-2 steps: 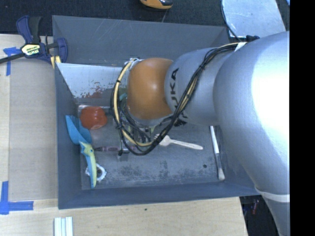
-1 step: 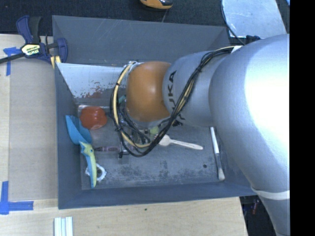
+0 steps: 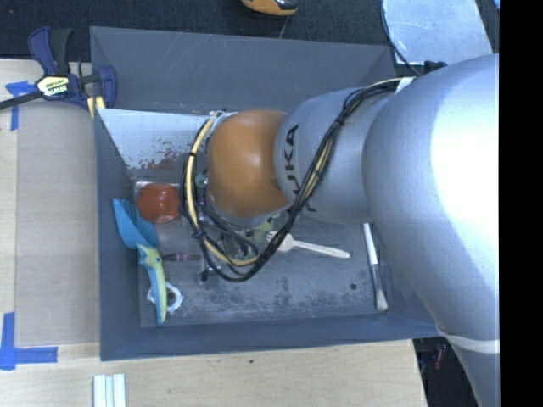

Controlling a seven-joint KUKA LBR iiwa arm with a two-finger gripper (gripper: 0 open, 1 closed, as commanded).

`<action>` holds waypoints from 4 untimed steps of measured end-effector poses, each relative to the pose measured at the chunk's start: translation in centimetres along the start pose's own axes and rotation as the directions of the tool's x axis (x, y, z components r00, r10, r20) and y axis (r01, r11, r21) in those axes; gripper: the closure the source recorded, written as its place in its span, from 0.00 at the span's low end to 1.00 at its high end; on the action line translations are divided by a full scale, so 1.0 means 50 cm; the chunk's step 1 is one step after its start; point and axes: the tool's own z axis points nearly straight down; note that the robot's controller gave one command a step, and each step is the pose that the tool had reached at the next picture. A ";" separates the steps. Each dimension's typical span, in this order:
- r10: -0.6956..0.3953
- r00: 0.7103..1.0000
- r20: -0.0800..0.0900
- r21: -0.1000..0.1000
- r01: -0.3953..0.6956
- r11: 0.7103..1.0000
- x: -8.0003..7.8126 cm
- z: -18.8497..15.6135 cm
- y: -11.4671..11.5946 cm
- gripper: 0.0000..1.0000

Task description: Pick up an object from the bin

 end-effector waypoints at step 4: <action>0.013 1.000 0.006 -0.002 -0.013 1.000 -0.005 -0.010 -0.004 1.00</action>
Offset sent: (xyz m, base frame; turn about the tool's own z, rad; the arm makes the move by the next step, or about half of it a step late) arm 0.0010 -0.0011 -0.0020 0.0094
